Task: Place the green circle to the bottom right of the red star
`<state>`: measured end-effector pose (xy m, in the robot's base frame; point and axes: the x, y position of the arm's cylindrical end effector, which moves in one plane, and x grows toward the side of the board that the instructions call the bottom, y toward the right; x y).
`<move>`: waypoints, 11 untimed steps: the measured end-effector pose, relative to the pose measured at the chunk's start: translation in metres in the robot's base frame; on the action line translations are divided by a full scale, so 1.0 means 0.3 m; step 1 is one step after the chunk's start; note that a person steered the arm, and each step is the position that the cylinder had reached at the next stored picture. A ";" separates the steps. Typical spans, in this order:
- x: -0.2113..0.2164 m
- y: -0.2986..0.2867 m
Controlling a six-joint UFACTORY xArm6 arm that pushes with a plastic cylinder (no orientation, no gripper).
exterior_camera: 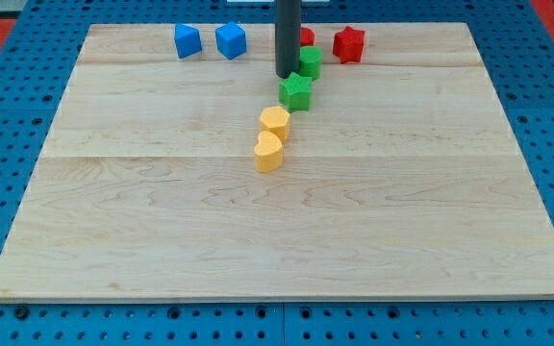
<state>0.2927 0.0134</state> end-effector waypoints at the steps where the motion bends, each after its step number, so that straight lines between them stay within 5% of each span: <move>1: 0.045 -0.087; 4: -0.102 -0.178; 7: -0.073 0.163; 11: 0.041 0.364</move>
